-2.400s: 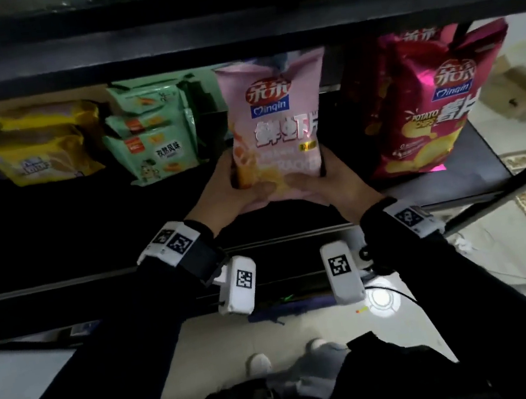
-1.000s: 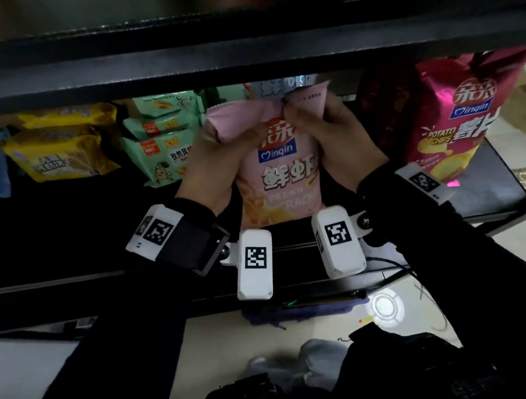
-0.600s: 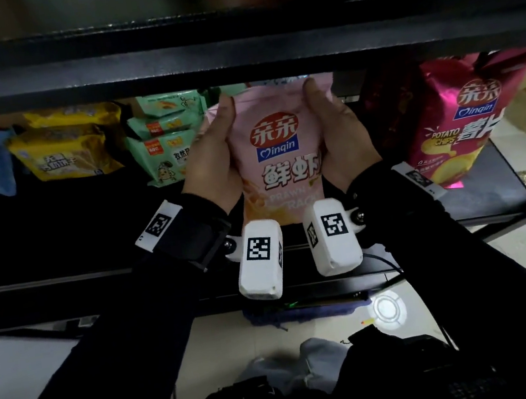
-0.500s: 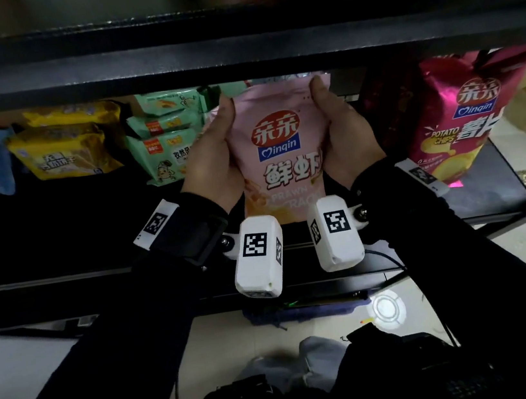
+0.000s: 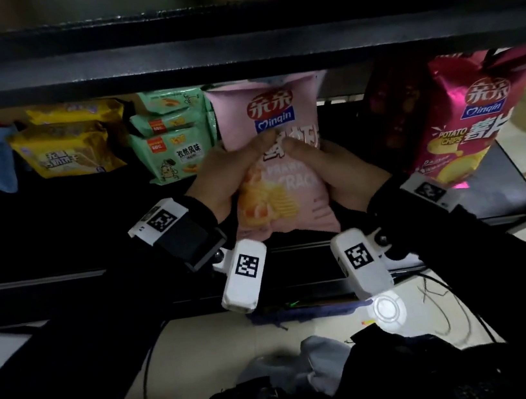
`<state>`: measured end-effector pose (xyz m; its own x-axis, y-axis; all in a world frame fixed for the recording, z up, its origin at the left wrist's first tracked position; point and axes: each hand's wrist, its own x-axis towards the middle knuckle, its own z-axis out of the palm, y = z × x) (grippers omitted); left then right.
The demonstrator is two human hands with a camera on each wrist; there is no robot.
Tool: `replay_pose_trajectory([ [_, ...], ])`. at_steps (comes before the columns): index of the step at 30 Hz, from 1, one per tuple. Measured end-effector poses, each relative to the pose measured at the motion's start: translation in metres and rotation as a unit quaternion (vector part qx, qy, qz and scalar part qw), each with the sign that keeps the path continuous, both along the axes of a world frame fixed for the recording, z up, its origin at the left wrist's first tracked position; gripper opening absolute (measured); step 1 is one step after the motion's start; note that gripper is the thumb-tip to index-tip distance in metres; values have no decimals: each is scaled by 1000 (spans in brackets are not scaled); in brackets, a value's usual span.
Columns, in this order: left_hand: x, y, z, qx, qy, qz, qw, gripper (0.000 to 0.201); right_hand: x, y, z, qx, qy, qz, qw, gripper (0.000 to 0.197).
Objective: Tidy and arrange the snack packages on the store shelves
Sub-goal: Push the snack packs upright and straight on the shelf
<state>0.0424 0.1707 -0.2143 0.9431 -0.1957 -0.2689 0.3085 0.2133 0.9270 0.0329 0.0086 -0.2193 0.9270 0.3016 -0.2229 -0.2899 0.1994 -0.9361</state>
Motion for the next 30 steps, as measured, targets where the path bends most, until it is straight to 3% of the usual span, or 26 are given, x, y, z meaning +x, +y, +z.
replay_pose_trajectory([
  [3,-4,-4,-2,-41,45,-60,996,41,2,0,-7,-75,-25,-75,994,30],
  [6,-6,-3,-8,-40,25,-124,991,53,8,-2,-8,-94,-39,-137,985,39],
  [10,-6,3,-15,2,-21,-90,996,33,6,2,-6,-22,-33,-77,996,37],
  [12,-8,5,-20,7,-31,-70,997,39,3,3,-5,-1,-39,-53,998,28],
  [16,-14,4,-29,-29,-37,-25,999,53,-8,-3,-8,-85,-81,-16,993,25],
  [18,-16,5,-31,-31,-36,-50,998,52,-13,-6,-12,-120,-104,-28,987,25],
  [23,-26,3,-37,61,-73,-83,992,52,-20,-7,-16,-120,-143,-86,979,37],
  [27,-31,4,-39,54,-104,-48,992,54,-24,-12,-15,-135,-150,-16,979,39],
  [30,-33,8,-43,82,-134,-98,983,65,-27,-20,-17,-152,-145,17,978,39],
])
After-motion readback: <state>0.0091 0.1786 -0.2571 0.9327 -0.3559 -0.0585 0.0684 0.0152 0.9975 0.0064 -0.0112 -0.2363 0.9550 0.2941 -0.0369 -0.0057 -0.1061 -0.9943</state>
